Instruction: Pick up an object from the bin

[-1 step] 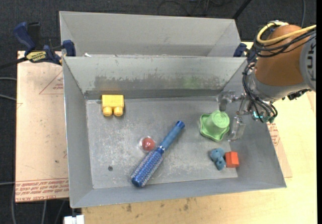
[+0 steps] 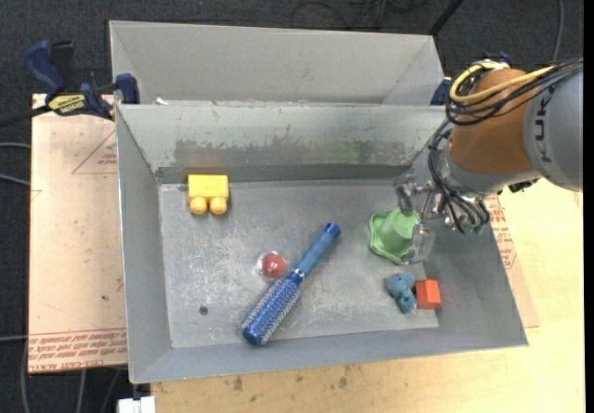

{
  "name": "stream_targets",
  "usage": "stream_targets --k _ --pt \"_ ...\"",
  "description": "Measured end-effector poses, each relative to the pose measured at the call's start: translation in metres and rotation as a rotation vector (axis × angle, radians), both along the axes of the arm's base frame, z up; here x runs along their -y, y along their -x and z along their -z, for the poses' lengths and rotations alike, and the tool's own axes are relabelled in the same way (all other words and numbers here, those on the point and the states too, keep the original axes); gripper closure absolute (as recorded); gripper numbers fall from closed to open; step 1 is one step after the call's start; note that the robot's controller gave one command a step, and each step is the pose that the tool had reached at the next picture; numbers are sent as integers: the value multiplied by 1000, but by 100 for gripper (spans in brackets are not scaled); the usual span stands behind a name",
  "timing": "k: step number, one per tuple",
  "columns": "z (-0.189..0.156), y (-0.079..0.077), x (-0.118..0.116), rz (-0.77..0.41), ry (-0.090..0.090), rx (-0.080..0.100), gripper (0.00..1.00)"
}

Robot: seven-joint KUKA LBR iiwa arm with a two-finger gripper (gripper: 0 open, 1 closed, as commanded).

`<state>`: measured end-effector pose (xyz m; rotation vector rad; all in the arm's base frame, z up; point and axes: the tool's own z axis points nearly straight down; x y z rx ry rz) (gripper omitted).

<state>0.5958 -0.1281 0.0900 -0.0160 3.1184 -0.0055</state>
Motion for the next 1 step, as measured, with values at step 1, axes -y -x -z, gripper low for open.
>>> stream_targets --k 1 --pt "9 3 -20 -170 8 8 0"
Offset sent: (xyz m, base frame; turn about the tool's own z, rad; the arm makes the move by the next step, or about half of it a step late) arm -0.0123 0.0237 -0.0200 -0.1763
